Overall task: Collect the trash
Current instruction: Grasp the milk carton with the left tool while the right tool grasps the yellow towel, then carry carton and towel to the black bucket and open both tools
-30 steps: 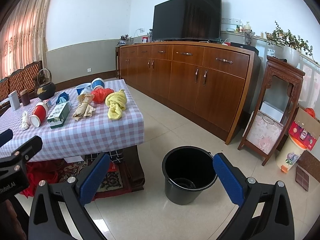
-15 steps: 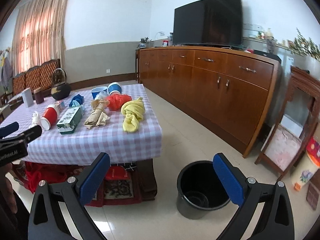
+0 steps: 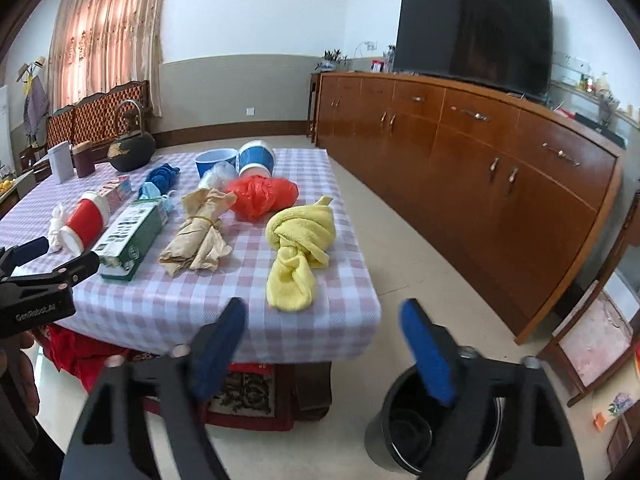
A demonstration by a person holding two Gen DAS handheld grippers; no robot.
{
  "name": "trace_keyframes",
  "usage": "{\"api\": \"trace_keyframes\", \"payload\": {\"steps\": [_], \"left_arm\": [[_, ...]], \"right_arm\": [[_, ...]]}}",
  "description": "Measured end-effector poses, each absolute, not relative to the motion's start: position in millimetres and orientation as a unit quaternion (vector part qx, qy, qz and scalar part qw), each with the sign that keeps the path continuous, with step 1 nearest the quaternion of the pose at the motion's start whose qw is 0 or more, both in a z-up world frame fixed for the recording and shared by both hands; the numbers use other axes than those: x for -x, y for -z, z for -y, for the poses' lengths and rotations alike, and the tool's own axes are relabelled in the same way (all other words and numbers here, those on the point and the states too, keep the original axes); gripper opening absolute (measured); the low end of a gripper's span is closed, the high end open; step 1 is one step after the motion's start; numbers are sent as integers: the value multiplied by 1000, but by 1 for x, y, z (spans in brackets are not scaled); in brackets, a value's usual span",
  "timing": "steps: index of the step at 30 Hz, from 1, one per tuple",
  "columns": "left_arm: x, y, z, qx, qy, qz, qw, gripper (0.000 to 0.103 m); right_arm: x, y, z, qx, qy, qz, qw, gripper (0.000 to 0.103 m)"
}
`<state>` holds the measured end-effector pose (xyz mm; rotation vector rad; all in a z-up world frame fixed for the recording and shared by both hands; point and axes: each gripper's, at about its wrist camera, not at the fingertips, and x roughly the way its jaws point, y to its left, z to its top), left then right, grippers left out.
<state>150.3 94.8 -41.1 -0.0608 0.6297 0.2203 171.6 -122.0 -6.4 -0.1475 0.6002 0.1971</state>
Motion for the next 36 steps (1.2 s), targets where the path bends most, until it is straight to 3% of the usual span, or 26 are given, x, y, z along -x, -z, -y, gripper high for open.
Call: {"api": "trace_keyframes", "payload": {"steps": [12,17,23,26,27,30,36], "left_arm": [[-196,62,-109,50,-122,-313,941,99],[-209,68,-111,53,-123,-318,939,93],[-214,75,-114,54,-121,-325,936,80],[-215,75,-112,51,-111,-327,937,55],[-216,75,-112,47,-112,-327,937,55],[-214,72,-110,45,-103,-319,941,54],[-205,57,-105,37,-97,-297,949,54]], "right_arm": [[-255,38,95,66,-116,-322,937,77],[-278,51,88,69,-119,-336,932,72],[-285,57,85,64,-121,-339,931,59],[-286,58,85,60,-121,-342,930,35],[-287,58,85,57,-121,-344,929,23],[-287,56,88,53,-123,-344,929,17],[-273,43,93,49,-124,-326,936,15]]}}
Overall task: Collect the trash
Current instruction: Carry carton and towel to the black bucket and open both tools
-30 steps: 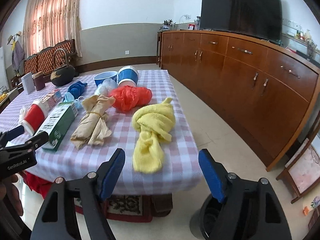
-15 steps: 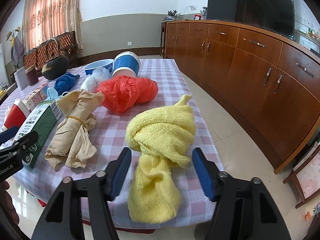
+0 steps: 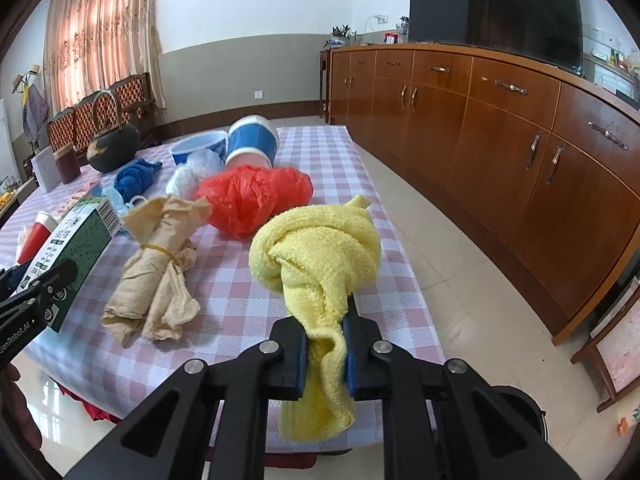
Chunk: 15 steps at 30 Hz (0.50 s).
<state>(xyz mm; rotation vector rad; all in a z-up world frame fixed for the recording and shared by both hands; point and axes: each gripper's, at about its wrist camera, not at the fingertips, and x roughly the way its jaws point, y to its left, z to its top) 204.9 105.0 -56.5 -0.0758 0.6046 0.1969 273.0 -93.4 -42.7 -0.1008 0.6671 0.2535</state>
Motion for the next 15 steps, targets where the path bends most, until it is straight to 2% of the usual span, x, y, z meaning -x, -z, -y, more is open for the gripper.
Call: {"api": "trace_keyframes", "payload": {"steps": [15], "left_arm": [[-174,16,-33,5,-1,-266,964,54]], "right_arm": [[-211,-9,153,31,-89,-278,956,14]]}}
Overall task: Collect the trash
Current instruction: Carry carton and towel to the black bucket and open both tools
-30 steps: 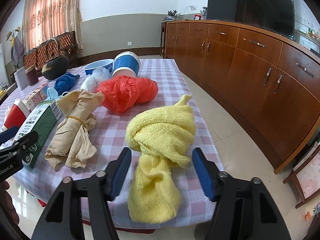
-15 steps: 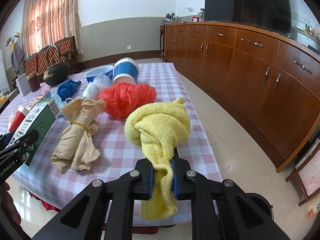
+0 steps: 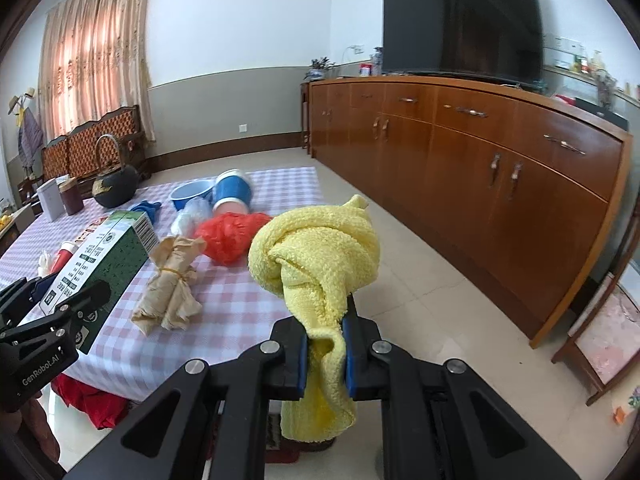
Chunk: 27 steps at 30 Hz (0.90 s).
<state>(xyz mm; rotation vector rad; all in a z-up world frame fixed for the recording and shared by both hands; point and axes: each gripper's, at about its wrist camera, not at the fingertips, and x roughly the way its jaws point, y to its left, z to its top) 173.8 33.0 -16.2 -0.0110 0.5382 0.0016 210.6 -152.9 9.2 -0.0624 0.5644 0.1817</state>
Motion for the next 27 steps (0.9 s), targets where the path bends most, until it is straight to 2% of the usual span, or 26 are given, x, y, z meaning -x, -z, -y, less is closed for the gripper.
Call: {"api": "trace_keyframes", "payload": {"steps": [15,27], "left_arm": [[-153,9,73,-35,125,-268,955,54],[-156,52,160,-60,223,-318,920,54]], "right_arm": [[-155,-4,255,9,-7,-287,958,14],[-144,44,327,8,10,-340,940,14]]}}
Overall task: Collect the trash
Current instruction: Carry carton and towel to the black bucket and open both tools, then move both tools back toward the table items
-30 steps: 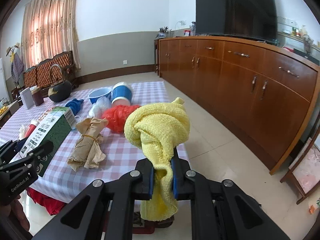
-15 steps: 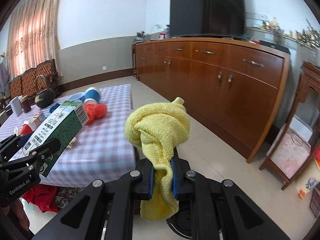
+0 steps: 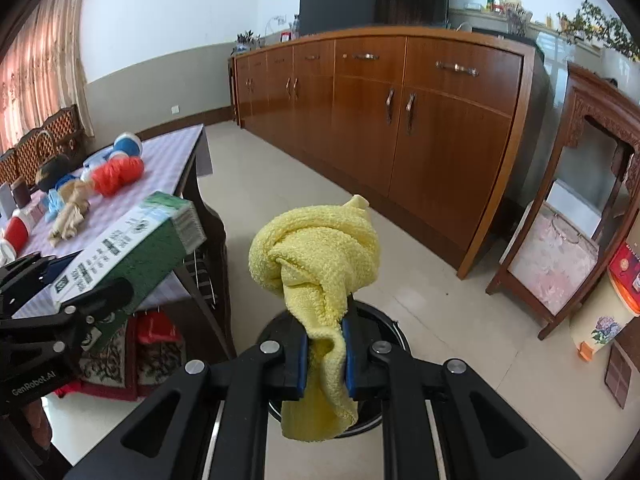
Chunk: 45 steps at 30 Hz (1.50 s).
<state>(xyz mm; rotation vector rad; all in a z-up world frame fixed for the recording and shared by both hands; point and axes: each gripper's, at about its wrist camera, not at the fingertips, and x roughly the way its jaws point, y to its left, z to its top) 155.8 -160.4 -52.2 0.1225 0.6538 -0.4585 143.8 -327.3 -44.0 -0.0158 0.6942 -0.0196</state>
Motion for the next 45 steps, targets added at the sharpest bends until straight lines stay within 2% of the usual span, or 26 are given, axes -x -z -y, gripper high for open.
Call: {"api": "trace_keyframes", "payload": {"steps": [14,15,16,17,18,20,21,24,35,45], "left_arm": [[-196,134,224,-74,285,-424,856,55],[-202,145,229,-71,288,-439,848,61],[-208,151,229,-72,283,-451,843,71],[-211,157,230,-77,271,-459,843,86],[-212,160,227,-78,255,-461,846,93],[-210,159,217,-74,234,-462,852,98],[-208,157,213,-76,225,-459,856,100],[-196,144,203,-72,203,-444,870,101],[-154,90,155,-51,161,-402,900,103],[-144,66,128,-39,138,-373,917,103]], "right_arm": [[-188,145,373,23,-69,-436,897,17],[-195,158,374,29,-78,-451,889,27],[-200,166,375,38,-74,-462,883,58],[-205,177,381,47,-59,-475,877,71],[-207,181,390,37,-57,-474,878,76],[-207,185,402,40,-32,-481,875,77],[-205,183,408,34,-23,-480,877,80],[-194,172,415,9,1,-468,884,103],[-171,133,380,0,26,-429,903,103],[-146,90,335,2,9,-385,923,103]]}}
